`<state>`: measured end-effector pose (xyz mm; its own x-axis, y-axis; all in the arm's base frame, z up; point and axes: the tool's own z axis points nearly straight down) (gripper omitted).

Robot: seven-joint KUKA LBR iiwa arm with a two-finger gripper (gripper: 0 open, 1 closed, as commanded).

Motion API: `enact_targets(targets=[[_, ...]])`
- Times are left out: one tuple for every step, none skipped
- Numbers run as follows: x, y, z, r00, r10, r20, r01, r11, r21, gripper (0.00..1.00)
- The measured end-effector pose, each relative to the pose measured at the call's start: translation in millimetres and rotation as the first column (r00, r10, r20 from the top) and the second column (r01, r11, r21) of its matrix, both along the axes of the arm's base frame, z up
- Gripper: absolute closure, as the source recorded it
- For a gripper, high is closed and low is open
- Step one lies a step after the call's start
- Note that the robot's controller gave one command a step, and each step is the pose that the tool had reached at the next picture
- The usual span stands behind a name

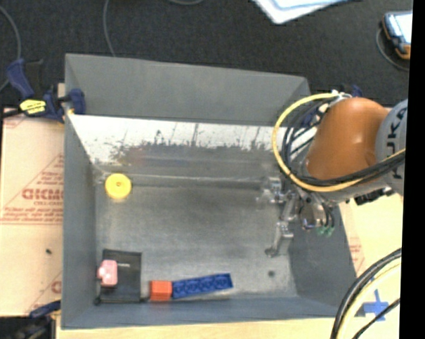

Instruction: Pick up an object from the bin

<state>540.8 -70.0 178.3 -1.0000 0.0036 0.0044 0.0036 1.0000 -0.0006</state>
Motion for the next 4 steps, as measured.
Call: enact_targets(targets=[[1.8, 0.2, 4.4, 1.0, 0.003, 0.008, -0.003, 1.0, -0.001, 0.0], [-42.4, 91.7, -26.2, 1.0, 0.027, 0.004, -0.027, 1.0, 0.001, 0.0], [-49.5, 108.2, -31.4, 0.999, 0.034, 0.002, -0.034, 0.999, 0.001, 0.0], [-46.2, 130.5, -75.8, 0.999, 0.04, 0.002, -0.04, 0.999, 0.002, 0.0]])
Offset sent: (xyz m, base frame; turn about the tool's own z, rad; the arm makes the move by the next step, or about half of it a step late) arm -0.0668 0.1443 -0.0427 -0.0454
